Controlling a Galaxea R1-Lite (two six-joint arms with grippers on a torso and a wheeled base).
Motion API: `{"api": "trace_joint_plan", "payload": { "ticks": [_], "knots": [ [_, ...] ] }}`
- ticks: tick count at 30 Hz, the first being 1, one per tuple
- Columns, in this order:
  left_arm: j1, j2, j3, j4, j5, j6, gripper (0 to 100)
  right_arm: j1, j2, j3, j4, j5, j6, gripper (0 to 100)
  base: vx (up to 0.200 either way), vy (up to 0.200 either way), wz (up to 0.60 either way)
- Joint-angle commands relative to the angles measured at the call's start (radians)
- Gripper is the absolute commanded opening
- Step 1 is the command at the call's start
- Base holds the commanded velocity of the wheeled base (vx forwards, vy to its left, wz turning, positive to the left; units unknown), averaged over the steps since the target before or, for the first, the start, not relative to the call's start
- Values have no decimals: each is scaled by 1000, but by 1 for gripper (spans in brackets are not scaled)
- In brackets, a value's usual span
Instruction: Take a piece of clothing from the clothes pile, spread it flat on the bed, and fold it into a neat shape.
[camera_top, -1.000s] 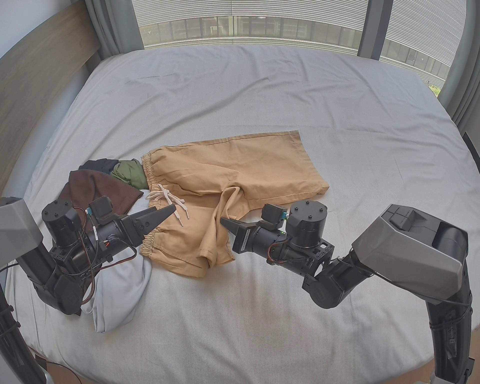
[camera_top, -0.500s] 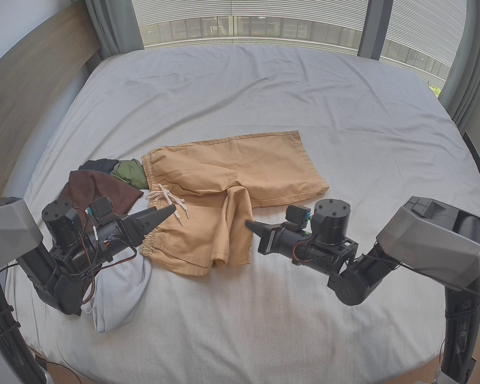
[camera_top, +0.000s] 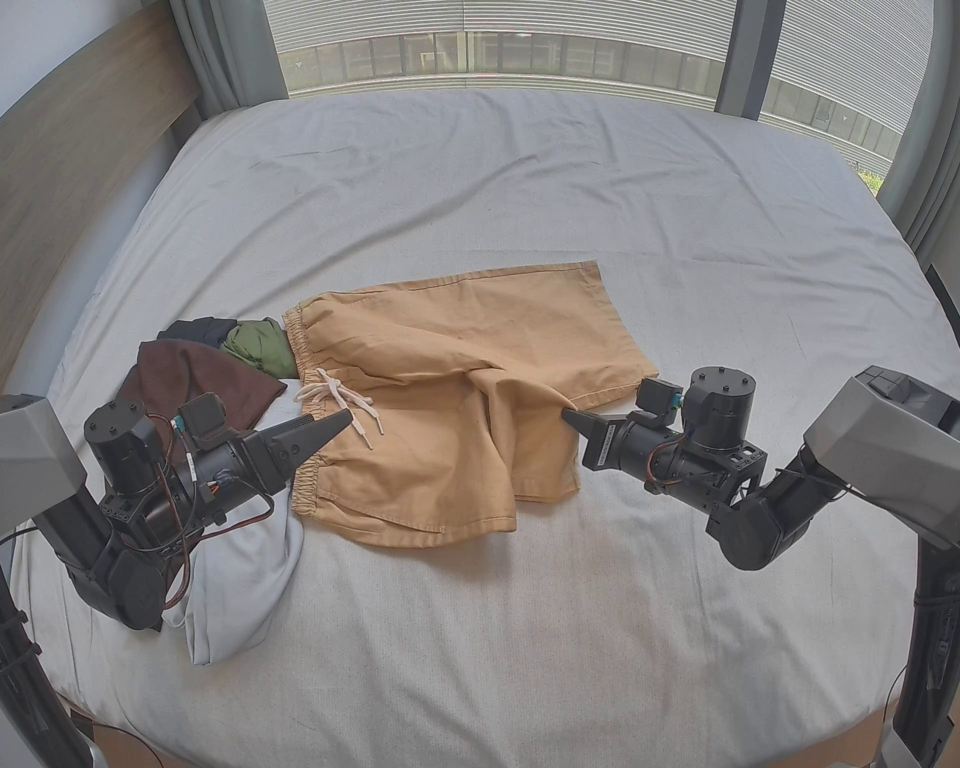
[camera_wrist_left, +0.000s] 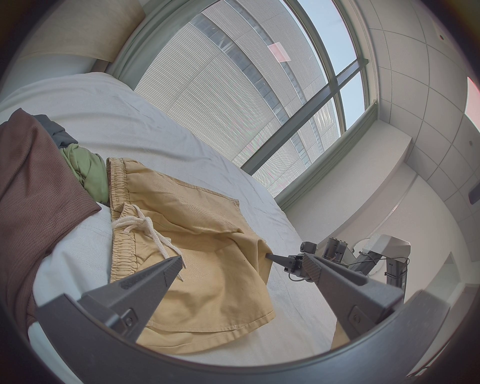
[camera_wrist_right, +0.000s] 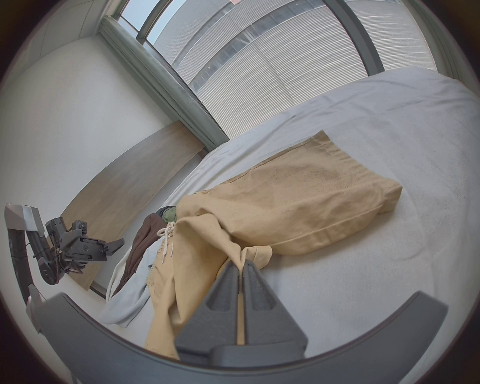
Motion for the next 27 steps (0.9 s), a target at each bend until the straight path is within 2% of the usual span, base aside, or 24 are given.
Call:
{"api": "trace_joint_plan", "payload": {
  "ticks": [1, 10, 19, 20, 25, 27],
  "knots": [
    [0, 2, 2, -1, 0, -1, 100, -25, 4, -20, 2, 0, -8, 0, 0, 0, 0],
    [0, 2, 2, -1, 0, -1, 100, -69, 40, -87, 22, 0, -30, 0, 0, 0, 0],
    [-1, 2, 0, -1, 0, 1, 100, -69, 46, -107, 20, 0, -31, 0, 0, 0, 0],
    [-1, 2, 2, -1, 0, 1, 100, -69, 46, -104, 18, 0, -31, 100, 0, 0, 0],
    [0, 3, 2, -1, 0, 1, 100, -62, 35, -90, -12, -4, -24, 100, 0, 0, 0],
    [2, 3, 2, -1, 0, 1, 100, -53, 17, -58, -31, -50, -24, 100, 0, 0, 0]
  ]
}}
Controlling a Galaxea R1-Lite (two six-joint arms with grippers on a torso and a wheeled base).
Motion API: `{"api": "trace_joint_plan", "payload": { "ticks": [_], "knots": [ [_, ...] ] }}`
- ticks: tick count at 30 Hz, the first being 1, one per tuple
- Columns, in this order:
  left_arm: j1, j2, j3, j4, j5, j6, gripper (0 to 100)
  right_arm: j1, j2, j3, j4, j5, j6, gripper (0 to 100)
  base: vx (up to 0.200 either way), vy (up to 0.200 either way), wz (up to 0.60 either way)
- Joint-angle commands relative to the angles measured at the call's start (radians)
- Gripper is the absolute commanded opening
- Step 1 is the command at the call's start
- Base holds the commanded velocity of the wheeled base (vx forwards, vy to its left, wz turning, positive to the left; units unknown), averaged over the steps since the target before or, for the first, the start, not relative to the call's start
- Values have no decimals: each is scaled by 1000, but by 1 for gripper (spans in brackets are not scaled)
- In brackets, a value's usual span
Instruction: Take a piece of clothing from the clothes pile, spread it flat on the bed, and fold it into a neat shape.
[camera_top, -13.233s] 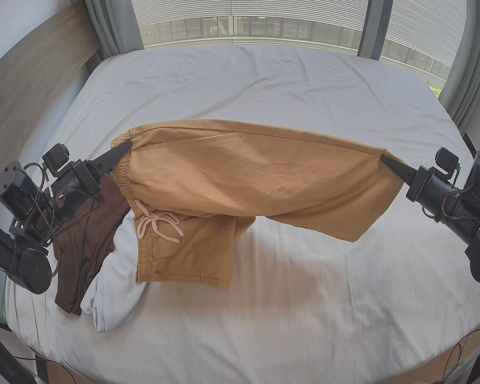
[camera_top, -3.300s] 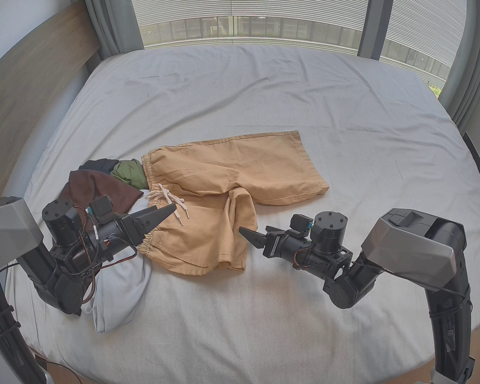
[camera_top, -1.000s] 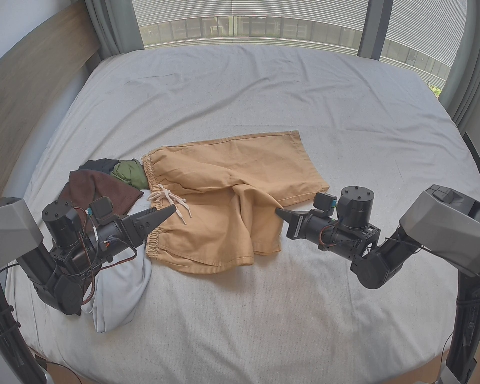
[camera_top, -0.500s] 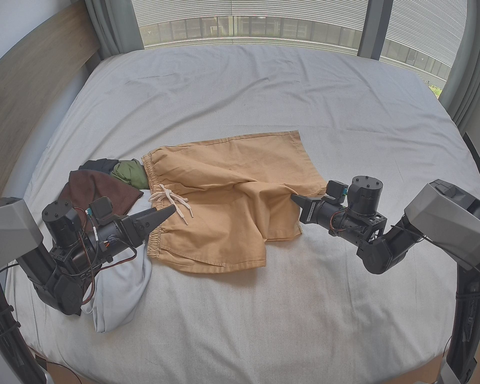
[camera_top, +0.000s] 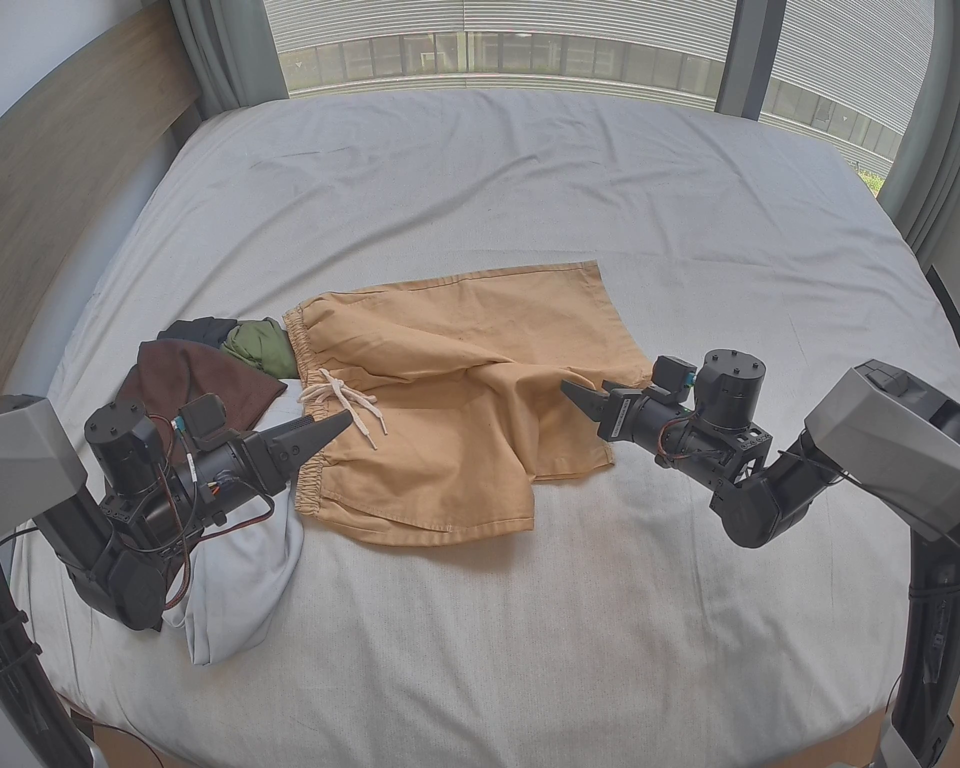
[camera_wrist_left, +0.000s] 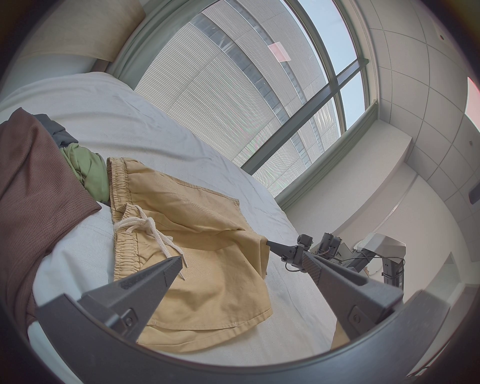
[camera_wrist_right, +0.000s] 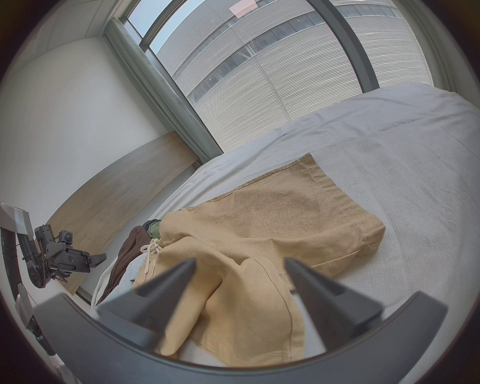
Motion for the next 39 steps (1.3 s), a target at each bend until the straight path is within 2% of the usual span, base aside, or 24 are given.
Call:
{"api": "trace_joint_plan", "payload": {
  "ticks": [1, 6, 11, 17, 21, 26, 39],
  "knots": [
    [2, 3, 0, 0, 0, -1, 100, 18, -38, 54, -28, -59, 2, 100, 0, 0, 0],
    [1, 3, 0, 0, 0, -1, 100, 34, -85, 183, -71, -79, 7, 100, 0, 0, 0],
    [1, 3, 5, 0, 0, -1, 100, 46, -105, 257, -100, -134, 36, 100, 0, 0, 0],
    [-1, 4, 7, 0, 0, -1, 100, 58, -101, 340, -91, -162, 100, 100, 0, 0, 0],
    [-1, 11, 7, 0, 0, 6, 100, 95, -93, 378, -90, -174, 208, 100, 0, 0, 0],
    [1, 26, 7, 0, -2, 41, 100, 118, -64, 366, -88, -167, 292, 100, 0, 0, 0],
    [4, 26, 3, 0, -2, 39, 100, 146, 54, 232, -94, -170, 445, 100, 0, 0, 0]
  ]
}}
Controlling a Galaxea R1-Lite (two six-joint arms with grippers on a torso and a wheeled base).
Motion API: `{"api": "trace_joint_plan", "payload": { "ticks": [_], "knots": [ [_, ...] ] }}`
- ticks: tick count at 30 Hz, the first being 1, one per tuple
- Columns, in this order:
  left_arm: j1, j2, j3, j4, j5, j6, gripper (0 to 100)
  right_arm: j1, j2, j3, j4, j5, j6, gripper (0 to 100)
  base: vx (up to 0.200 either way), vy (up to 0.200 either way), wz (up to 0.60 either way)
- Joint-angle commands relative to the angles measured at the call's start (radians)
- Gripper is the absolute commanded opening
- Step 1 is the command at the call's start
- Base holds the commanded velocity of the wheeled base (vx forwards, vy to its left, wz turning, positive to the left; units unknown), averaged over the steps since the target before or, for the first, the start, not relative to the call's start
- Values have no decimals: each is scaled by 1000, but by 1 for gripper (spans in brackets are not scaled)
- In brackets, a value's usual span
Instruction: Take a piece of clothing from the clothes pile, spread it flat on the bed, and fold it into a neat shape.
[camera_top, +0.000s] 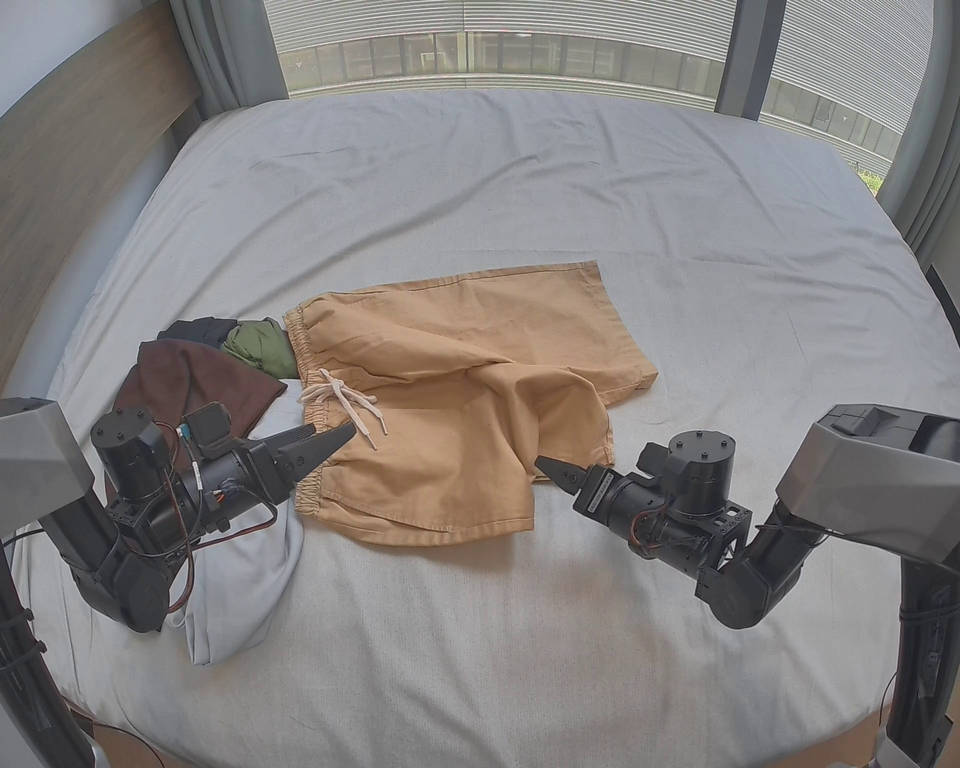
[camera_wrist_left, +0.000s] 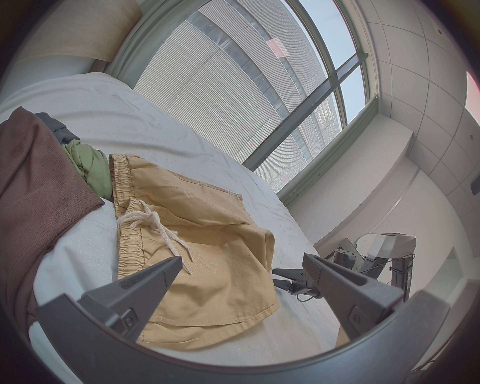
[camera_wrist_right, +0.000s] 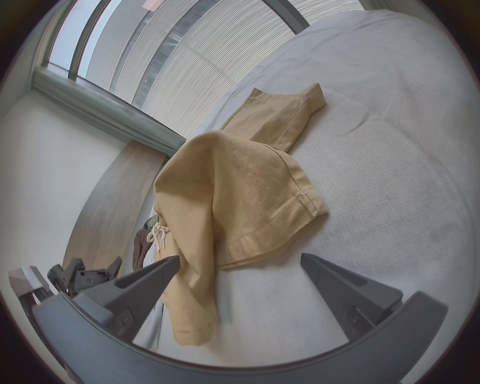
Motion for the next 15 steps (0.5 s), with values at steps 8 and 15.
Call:
{"api": "trace_joint_plan", "payload": {
  "ticks": [8, 15],
  "knots": [
    [6, -2, -3, 0, -2, -2, 100, -2, 111, -93, -48, -10, 94, 100, 0, 0, 0],
    [5, -1, -3, 0, 0, 0, 100, -8, 146, -86, -140, -59, 94, 100, 0, 0, 0]
  ]
}}
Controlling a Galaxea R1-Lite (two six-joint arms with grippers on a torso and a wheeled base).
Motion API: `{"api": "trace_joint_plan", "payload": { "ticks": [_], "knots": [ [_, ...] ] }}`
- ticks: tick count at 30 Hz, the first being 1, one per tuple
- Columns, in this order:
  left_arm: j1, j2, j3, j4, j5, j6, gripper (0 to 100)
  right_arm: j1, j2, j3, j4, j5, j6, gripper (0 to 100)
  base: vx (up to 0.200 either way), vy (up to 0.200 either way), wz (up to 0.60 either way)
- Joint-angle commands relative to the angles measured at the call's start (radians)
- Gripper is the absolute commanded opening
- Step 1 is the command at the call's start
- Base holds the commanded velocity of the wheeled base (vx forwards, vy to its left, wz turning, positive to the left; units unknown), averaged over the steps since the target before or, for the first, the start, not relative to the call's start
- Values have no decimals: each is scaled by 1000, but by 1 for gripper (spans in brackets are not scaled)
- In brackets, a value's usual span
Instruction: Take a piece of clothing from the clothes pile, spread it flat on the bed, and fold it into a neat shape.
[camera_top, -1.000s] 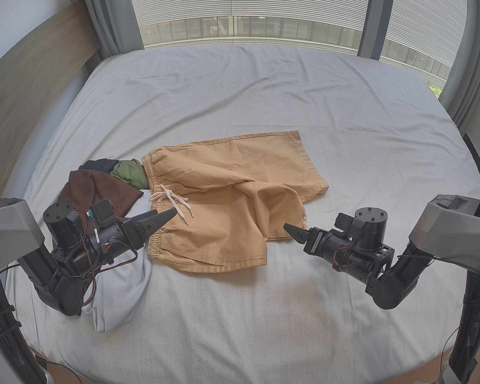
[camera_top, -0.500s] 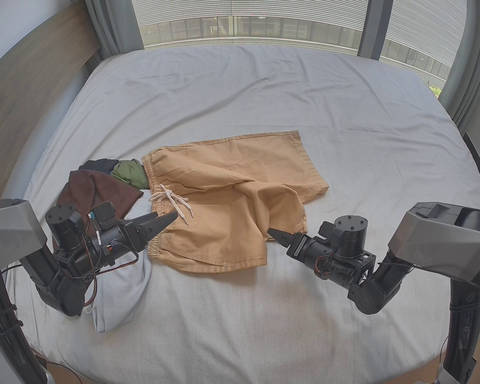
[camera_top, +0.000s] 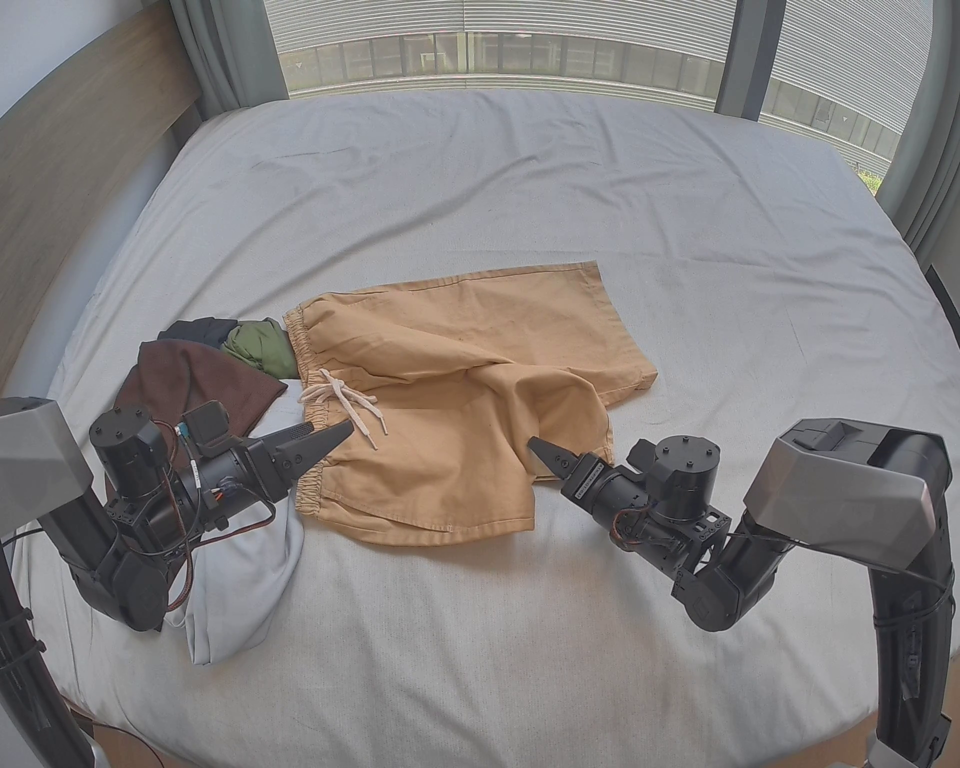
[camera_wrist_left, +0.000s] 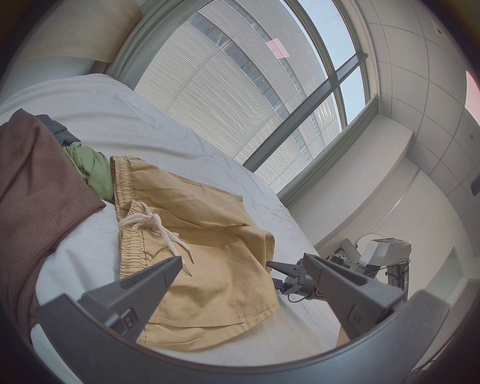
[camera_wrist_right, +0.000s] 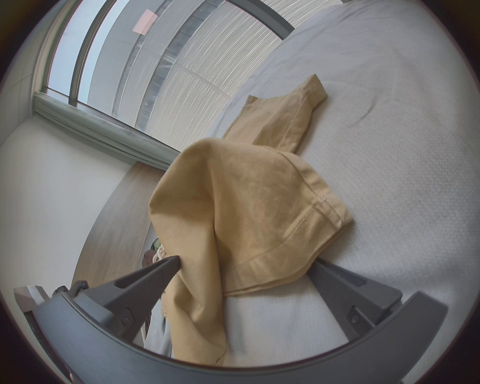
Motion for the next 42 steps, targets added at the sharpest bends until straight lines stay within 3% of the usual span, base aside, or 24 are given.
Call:
{"api": "trace_joint_plan", "payload": {
  "ticks": [1, 2, 25, 42],
  "knots": [
    [-1, 0, 0, 0, 1, 1, 100, -7, 45, 6, -19, -14, 1, 100, 0, 0, 0],
    [-1, 0, 0, 0, 1, 1, 100, -7, 47, 7, -24, -15, 0, 0, 0, 0, 0],
    [-1, 0, 2, 0, -1, 1, 100, -19, -55, 122, -95, -23, -6, 0, 0, 0, 0],
    [1, 2, 5, 0, 1, 2, 100, -148, -196, 233, -13, 20, -72, 0, 0, 0, 0]
  ]
}}
